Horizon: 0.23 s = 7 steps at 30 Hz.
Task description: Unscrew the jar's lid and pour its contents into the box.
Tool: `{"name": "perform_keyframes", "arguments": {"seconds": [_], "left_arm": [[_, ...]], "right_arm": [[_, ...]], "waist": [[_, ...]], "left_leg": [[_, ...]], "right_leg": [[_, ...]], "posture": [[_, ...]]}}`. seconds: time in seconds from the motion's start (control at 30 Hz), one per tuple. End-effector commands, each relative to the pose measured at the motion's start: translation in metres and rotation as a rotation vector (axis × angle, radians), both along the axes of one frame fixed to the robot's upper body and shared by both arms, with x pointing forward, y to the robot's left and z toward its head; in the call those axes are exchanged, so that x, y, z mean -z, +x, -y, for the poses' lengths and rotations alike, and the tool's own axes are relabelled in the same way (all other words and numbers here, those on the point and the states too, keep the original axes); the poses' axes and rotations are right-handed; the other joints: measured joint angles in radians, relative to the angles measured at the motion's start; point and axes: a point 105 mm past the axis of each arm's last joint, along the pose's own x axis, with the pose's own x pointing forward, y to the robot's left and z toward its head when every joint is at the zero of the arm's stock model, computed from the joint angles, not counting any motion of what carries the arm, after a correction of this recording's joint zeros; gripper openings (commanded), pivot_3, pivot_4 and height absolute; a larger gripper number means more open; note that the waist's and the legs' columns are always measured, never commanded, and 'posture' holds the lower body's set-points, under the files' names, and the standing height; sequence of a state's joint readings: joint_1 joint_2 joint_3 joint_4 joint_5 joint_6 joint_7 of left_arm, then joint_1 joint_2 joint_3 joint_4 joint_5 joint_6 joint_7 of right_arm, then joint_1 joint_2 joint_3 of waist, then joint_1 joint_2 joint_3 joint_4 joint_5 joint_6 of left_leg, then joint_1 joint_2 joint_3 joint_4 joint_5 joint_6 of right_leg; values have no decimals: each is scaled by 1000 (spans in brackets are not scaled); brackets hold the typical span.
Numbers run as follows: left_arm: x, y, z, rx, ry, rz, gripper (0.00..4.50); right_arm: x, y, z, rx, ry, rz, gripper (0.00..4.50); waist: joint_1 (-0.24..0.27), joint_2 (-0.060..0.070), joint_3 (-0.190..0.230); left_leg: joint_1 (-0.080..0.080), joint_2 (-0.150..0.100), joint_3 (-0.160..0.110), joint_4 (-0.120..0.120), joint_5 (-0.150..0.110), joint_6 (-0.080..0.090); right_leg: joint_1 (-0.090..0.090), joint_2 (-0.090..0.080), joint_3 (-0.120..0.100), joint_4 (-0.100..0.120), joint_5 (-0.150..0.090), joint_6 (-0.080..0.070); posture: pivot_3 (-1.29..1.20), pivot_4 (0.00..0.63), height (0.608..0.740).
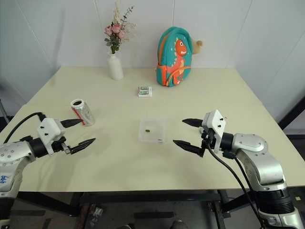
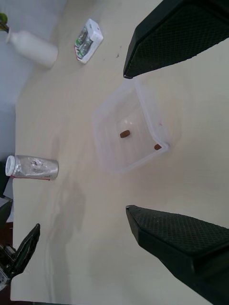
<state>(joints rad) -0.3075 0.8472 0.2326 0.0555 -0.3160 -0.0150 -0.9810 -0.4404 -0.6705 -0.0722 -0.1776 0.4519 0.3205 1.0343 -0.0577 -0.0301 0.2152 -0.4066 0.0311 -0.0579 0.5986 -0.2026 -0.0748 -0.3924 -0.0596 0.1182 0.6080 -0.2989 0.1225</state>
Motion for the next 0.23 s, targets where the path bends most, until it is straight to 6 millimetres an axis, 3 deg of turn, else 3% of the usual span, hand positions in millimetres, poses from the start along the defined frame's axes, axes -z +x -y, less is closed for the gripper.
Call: {"name": "perform_keyframes", "arguments": {"seconds": [0.03,0.13,0.23], "left_arm": [[-15,-6,11,117,-7,17,4480],[-19,-3,10,117,6,36,4480],[-26,-2,10,96,-34,66,4480]], "right_arm": [[-8,-2,8,-16,-30,27,4500],[-9,-3,11,-27,-30,18,4500],[-2,-6,12,-38,-56,9,4500]], "waist": [[1,0,0],[1,0,0],[-1,0,0]], "left_leg": [[0,0,0,-2,0,0],[1,1,-2,-4,-2,2],[1,2,-2,-5,-3,2]], "right_leg": [[-2,0,0,2,1,6],[-7,1,-1,12,3,25],[-11,2,-1,19,-2,24]], "posture": [[0,150,740],[0,150,740],[0,150,740]]}}
